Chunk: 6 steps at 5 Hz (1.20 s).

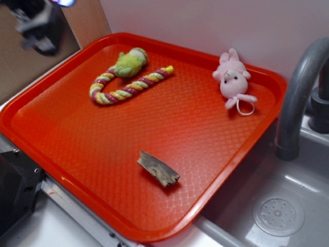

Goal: Grab the wood chip.

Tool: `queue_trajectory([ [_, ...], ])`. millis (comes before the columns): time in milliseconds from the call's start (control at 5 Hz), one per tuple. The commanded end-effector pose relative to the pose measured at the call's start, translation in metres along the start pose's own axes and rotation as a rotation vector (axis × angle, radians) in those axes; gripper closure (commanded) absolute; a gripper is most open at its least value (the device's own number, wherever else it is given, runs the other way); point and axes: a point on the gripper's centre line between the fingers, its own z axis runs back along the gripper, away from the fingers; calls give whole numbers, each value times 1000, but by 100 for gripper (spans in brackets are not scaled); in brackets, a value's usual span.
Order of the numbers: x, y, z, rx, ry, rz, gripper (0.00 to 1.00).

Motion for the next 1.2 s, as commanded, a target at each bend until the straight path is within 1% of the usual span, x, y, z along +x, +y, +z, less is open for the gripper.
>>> queue_trajectory([
  [0, 27, -54, -31, -93, -25, -511, 0],
  [200, 19, -62, -52, -182, -21, -757, 0],
  [400, 10, -59, -72, -247, 3, -919, 0],
  [600, 9, -61, -92, -270, 42, -893, 0],
  [800, 17, -71, -109, -269, 89, -853, 0],
  [1000, 20, -85, -126, -294, 127, -877, 0],
])
